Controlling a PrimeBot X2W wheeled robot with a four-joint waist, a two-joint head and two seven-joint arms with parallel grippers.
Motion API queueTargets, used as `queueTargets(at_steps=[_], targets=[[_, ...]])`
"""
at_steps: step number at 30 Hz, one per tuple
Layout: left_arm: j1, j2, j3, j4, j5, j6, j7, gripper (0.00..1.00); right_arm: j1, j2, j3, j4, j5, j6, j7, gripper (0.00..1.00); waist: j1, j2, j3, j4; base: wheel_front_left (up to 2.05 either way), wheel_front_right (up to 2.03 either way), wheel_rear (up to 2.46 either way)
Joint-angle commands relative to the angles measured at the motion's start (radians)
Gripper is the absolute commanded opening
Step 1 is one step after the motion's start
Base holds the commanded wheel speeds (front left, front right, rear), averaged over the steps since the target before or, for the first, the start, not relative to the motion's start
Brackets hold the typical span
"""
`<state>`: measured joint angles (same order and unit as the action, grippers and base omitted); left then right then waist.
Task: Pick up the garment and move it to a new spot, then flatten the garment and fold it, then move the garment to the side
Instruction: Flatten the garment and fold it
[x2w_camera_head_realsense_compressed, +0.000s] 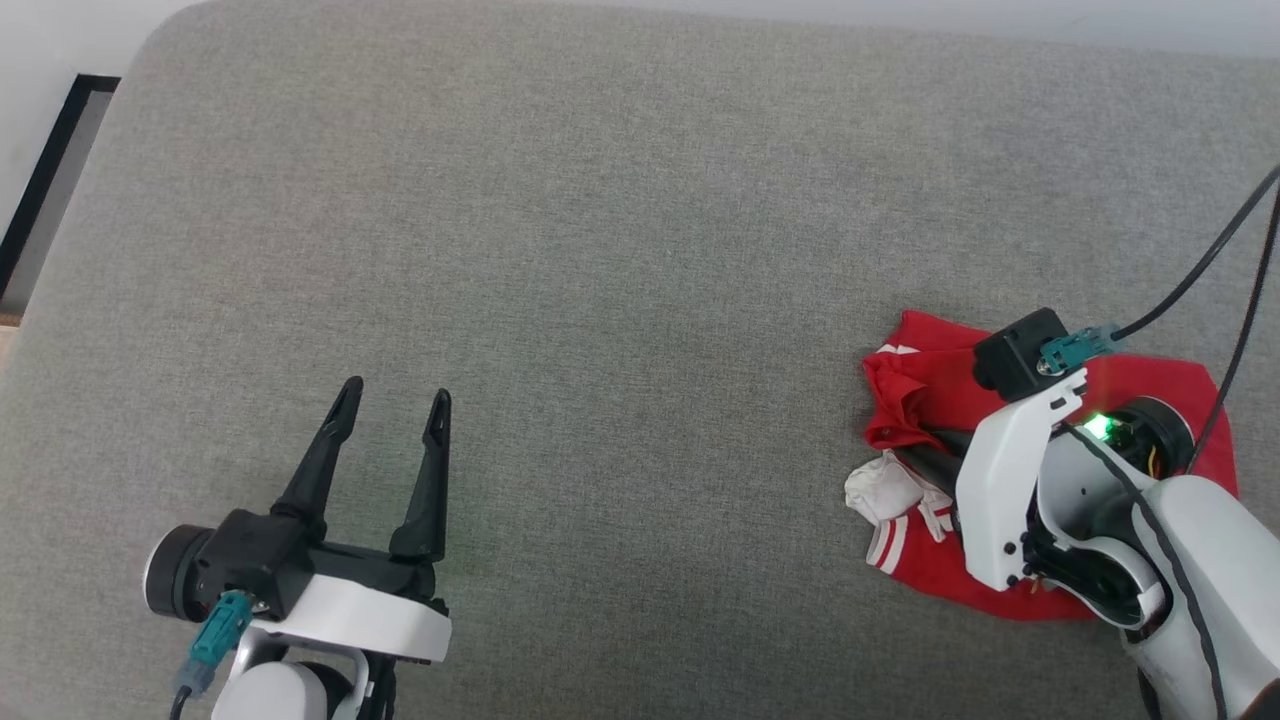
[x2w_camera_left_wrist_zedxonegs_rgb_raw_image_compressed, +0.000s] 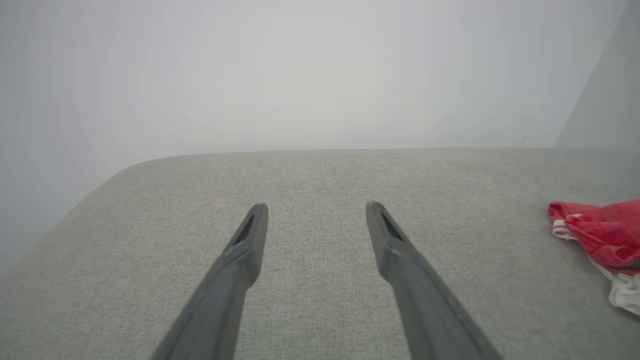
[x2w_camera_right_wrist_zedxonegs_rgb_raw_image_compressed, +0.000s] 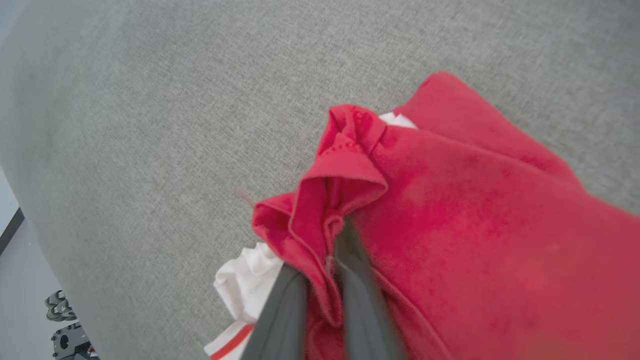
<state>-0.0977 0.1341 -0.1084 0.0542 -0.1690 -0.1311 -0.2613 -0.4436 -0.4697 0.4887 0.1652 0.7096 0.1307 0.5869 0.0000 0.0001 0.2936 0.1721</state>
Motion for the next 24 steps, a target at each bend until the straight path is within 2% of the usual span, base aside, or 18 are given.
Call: queueTargets(at_steps=[1,2,3,4,5,6,10,16,24], targets=[[-0.009,0.003,0.003,0.001,-0.007,0.001,-0.005,1.00,-0.009,0.004,0.017,0.020,0.011,0.000,-0.015,0.00,0.0000,-0.0001,-0.002,0.000,0.00,0.00,0.00],[-0.007,0.003,0.004,0.001,-0.006,0.001,-0.005,1.00,-0.012,0.002,0.020,0.026,0.017,0.000,-0.024,0.00,0.0000,-0.0001,-0.004,-0.002,0.00,0.00,0.00],[-0.004,0.005,0.008,0.002,-0.006,0.001,-0.005,1.00,-0.013,0.001,0.018,0.029,0.022,0.000,-0.037,0.10,0.0000,-0.0001,-0.007,-0.004,0.00,0.00,0.00],[-0.004,0.005,0.008,0.002,-0.006,0.001,-0.005,1.00,-0.013,0.001,0.018,0.029,0.022,0.000,-0.037,0.10,0.0000,-0.0001,-0.007,-0.004,0.00,0.00,0.00],[0.001,0.008,0.013,0.002,-0.003,0.001,-0.005,1.00,-0.015,0.004,0.012,0.032,0.029,0.000,-0.054,0.59,0.0000,-0.0001,-0.012,-0.009,0.00,0.00,0.00],[0.007,0.009,0.018,0.002,0.000,0.001,-0.005,1.00,-0.018,0.006,0.004,0.036,0.035,0.000,-0.070,1.00,0.0000,-0.0001,-0.018,-0.014,0.00,0.00,0.00],[0.021,0.008,0.029,0.014,-0.001,0.001,-0.005,1.00,-0.020,-0.009,0.009,0.029,0.060,0.000,-0.126,1.00,0.0000,-0.0001,-0.040,-0.040,0.00,0.00,0.00],[0.032,0.012,0.026,0.025,-0.008,0.001,-0.005,1.00,-0.017,-0.064,0.003,0.012,0.100,0.000,-0.224,1.00,0.0000,-0.0001,-0.077,-0.082,0.00,0.00,0.00],[0.043,0.006,0.026,0.055,-0.026,0.001,-0.005,1.00,0.011,-0.108,-0.024,0.077,0.172,0.000,-0.383,1.00,0.0000,-0.0001,-0.119,-0.132,0.00,0.00,0.00]])
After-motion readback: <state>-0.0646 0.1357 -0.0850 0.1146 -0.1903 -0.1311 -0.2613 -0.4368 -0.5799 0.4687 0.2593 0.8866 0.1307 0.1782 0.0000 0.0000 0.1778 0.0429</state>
